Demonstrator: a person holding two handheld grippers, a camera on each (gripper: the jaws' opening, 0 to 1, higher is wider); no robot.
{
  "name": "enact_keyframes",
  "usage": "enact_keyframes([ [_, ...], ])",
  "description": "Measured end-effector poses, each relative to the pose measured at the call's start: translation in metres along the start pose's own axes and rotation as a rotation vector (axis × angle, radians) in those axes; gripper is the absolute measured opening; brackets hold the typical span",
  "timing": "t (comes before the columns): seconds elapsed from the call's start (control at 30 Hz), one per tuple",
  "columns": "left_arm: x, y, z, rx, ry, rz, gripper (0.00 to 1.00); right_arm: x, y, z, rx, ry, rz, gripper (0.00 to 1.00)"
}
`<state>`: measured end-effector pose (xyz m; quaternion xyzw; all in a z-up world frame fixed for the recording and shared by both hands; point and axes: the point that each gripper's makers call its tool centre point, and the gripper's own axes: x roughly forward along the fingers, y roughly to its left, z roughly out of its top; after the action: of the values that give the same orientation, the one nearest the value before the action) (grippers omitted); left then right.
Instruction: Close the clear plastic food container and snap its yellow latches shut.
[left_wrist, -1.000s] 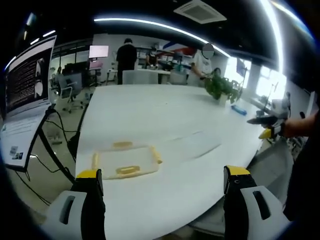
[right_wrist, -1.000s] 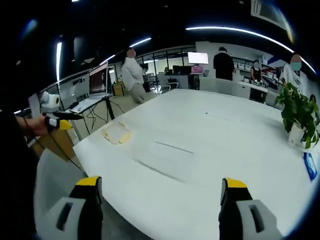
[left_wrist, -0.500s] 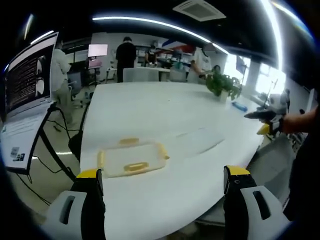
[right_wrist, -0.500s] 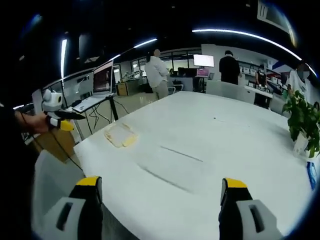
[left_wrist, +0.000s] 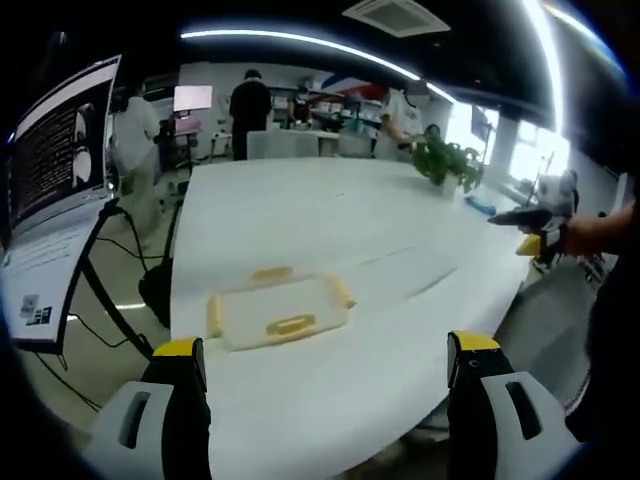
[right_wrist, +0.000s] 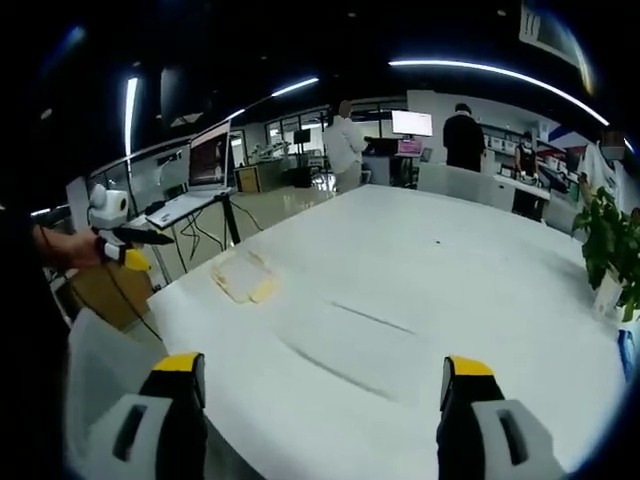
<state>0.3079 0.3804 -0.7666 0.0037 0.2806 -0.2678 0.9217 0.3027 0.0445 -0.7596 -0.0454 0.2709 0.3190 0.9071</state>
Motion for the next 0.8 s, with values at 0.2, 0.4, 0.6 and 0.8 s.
enact_keyframes([
  [0.2, 0.003, 0.011, -0.007, 0.004, 0.019, -0.001, 0.99, 0.011, 0.007, 0.004, -0.012, 0.003, 0.012, 0.97],
  [0.4, 0.006, 0.022, -0.012, 0.017, 0.043, 0.0, 0.99, 0.028, 0.017, 0.011, 0.008, 0.014, 0.028, 0.92],
  [0.6, 0.007, 0.032, -0.012, 0.044, 0.055, 0.005, 0.98, 0.044, 0.028, 0.024, -0.001, 0.005, 0.045, 0.9],
  [0.8, 0.006, 0.041, -0.014, 0.055, 0.071, 0.005, 0.98, 0.06, 0.042, 0.031, -0.018, 0.021, 0.062, 0.85],
])
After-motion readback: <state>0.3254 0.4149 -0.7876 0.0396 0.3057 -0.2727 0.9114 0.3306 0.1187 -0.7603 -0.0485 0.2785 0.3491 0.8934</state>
